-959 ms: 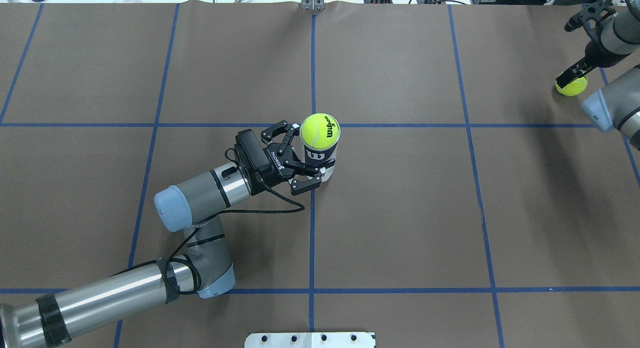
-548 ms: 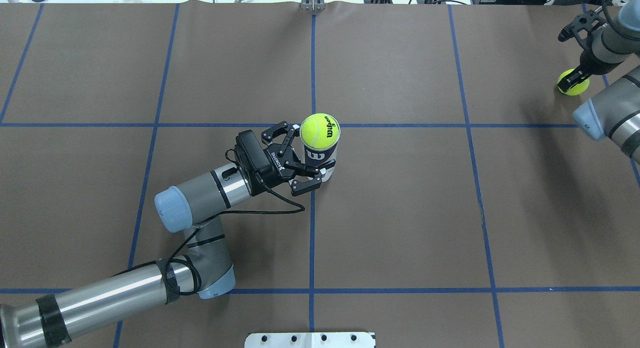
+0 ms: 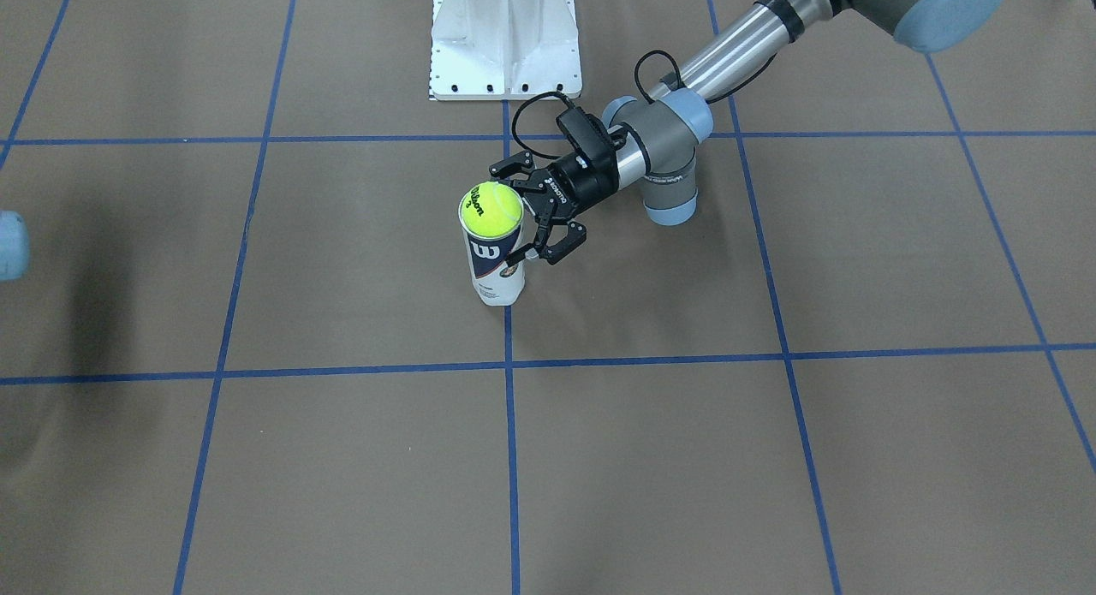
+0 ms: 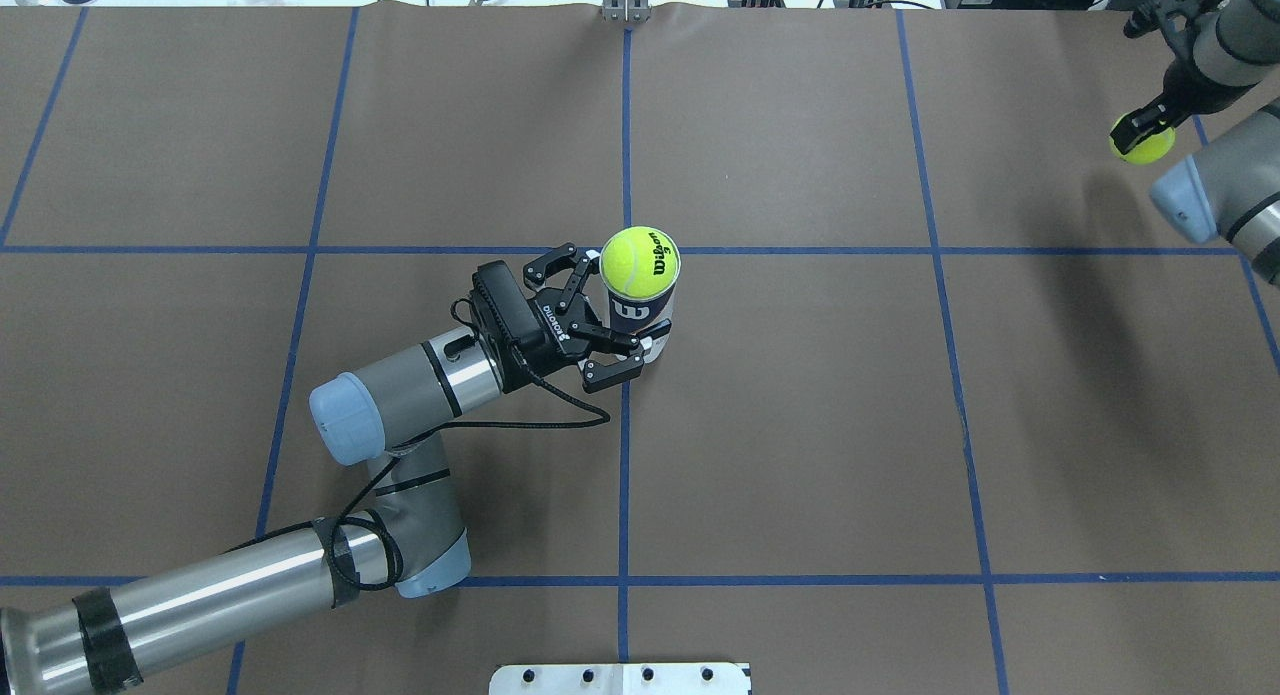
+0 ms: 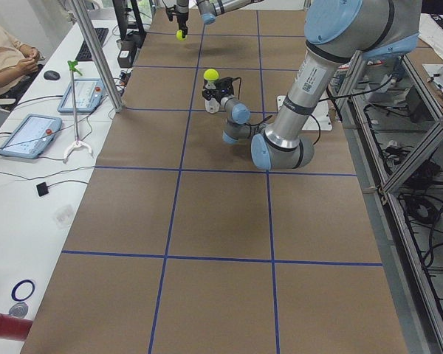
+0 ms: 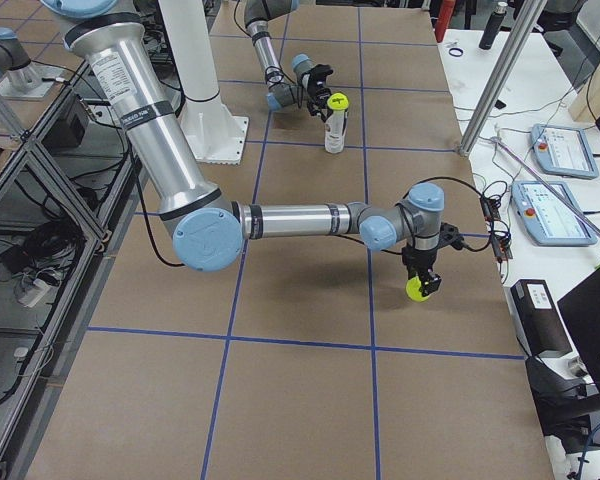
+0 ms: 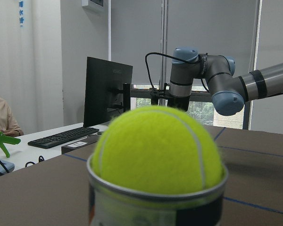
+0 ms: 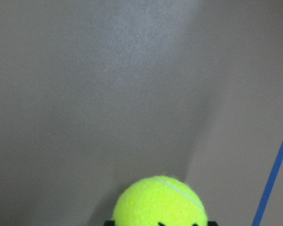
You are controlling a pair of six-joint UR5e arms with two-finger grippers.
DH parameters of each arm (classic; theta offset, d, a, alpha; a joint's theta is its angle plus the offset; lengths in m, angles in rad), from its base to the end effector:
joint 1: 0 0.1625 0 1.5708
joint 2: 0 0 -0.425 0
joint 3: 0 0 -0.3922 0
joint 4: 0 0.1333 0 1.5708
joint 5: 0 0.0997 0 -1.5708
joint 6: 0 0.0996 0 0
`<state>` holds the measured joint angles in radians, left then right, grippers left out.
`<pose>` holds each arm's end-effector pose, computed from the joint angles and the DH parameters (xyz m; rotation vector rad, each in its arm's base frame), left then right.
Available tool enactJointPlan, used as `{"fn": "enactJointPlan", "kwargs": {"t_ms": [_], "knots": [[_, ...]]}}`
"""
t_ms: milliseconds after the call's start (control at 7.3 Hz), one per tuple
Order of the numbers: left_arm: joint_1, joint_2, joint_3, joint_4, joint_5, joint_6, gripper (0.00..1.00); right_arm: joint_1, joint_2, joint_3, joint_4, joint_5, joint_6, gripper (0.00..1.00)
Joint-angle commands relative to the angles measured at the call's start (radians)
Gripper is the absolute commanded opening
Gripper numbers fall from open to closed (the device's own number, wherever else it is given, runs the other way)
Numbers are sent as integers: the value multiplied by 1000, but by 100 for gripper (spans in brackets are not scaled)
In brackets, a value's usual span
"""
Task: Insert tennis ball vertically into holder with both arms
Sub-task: 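Grasp the second yellow tennis ball with the right gripper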
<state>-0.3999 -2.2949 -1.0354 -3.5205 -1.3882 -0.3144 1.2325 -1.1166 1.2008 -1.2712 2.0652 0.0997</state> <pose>0.5819 -0.4103 0.2706 1.6498 1.3686 0.3092 -0.1520 -0.6913 0.5554 0.2620 -0.5606 -0.3258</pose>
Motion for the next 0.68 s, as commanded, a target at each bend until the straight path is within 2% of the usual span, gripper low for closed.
{"fn": "enactJointPlan", "kwargs": {"t_ms": [0, 137, 274, 548], "knots": [[1, 0, 0, 0, 0, 1, 99, 48, 30, 182, -184, 224, 204, 0], [1, 0, 0, 2, 0, 0, 99, 39, 30, 272, -183, 304, 388, 0], [1, 0, 0, 2, 0, 0, 99, -5, 32, 387, -188, 340, 590, 0], [1, 0, 0, 2, 0, 0, 99, -123, 84, 581, -191, 332, 1007, 0]]}}
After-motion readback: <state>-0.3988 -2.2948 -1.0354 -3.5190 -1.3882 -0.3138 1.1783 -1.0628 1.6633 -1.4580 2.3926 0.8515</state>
